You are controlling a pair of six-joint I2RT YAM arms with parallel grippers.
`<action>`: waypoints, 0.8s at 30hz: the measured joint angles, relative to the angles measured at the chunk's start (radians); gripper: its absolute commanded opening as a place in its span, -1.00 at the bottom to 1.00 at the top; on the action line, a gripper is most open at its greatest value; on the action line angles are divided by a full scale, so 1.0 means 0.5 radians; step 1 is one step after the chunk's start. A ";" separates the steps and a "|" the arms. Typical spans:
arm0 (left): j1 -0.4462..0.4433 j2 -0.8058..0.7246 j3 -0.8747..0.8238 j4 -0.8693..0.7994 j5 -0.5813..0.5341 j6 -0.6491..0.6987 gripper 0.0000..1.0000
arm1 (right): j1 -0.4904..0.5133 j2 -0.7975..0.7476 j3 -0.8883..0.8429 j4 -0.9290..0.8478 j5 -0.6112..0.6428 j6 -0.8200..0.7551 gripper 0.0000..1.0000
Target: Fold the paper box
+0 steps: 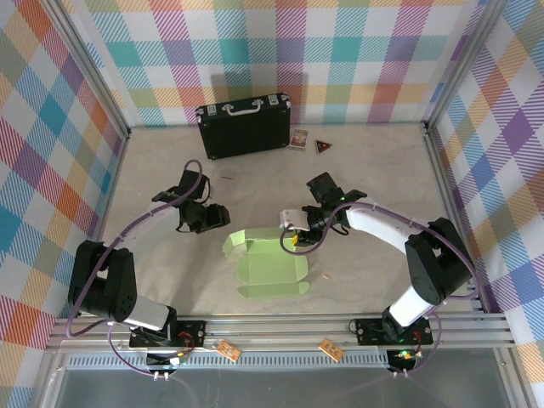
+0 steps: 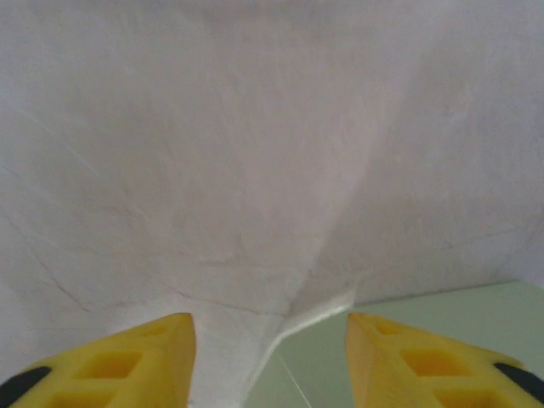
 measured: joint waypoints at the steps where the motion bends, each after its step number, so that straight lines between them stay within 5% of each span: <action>1: 0.000 0.001 -0.032 0.018 0.042 -0.011 -0.23 | -0.002 0.002 0.000 0.001 0.000 0.002 -0.13; 8: -0.005 0.001 -0.152 0.041 0.126 -0.041 -0.50 | -0.011 0.028 0.029 0.000 0.002 0.012 -0.13; 24: -0.324 -0.014 -0.143 -0.045 0.129 0.067 -0.39 | -0.011 0.066 0.067 -0.007 -0.011 0.043 -0.14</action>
